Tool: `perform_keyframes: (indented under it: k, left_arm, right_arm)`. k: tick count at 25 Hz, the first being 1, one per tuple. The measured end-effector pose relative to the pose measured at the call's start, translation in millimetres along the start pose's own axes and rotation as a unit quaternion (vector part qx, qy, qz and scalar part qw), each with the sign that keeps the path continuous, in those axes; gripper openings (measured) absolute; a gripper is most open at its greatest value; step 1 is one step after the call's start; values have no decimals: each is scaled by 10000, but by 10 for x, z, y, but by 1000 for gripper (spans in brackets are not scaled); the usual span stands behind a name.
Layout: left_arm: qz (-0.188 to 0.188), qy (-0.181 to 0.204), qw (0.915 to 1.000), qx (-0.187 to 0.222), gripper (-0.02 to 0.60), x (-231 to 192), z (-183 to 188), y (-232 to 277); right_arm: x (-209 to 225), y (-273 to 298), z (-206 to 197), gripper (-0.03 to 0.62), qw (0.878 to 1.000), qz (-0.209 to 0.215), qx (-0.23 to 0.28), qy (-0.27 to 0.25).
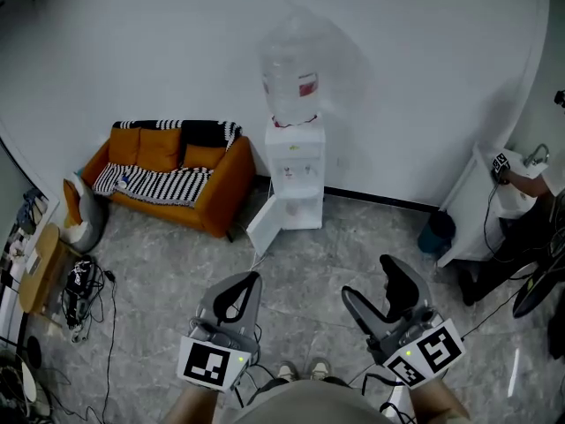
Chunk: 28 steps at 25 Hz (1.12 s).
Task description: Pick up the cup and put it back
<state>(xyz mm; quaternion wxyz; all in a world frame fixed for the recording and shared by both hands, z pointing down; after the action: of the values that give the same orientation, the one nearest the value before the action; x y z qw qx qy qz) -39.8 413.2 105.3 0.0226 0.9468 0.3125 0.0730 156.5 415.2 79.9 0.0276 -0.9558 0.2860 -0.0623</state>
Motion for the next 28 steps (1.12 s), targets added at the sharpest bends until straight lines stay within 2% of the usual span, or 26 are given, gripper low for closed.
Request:
perform_keyframes:
  k: [8,16,28]
  left_arm:
    - [-9,169,9999,-29,2,297,45,175]
    - [-60,132,9998,-107,3,423,-34,359]
    - [-128,-13,9999,19,2,-209,-160,932]
  right_arm:
    - [240,-252,-89,319,9998,104,-38,164]
    - [472,-277,-213,319,9995,131,-178,204]
    - [641,595,-414,344,9988,292,-389,-27]
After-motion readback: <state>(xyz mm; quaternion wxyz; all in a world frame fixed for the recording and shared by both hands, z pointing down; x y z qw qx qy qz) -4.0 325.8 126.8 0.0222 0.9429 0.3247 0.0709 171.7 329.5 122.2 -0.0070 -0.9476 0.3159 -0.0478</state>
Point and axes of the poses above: the fingertips, and each gripper's own axes: y forward along the fingers, x to its right, z out of its top, the point moved 3 cm from there along -y, backward along the fingers, and after that the axes turned 8 degrees about -z, right-handed, at the moved point
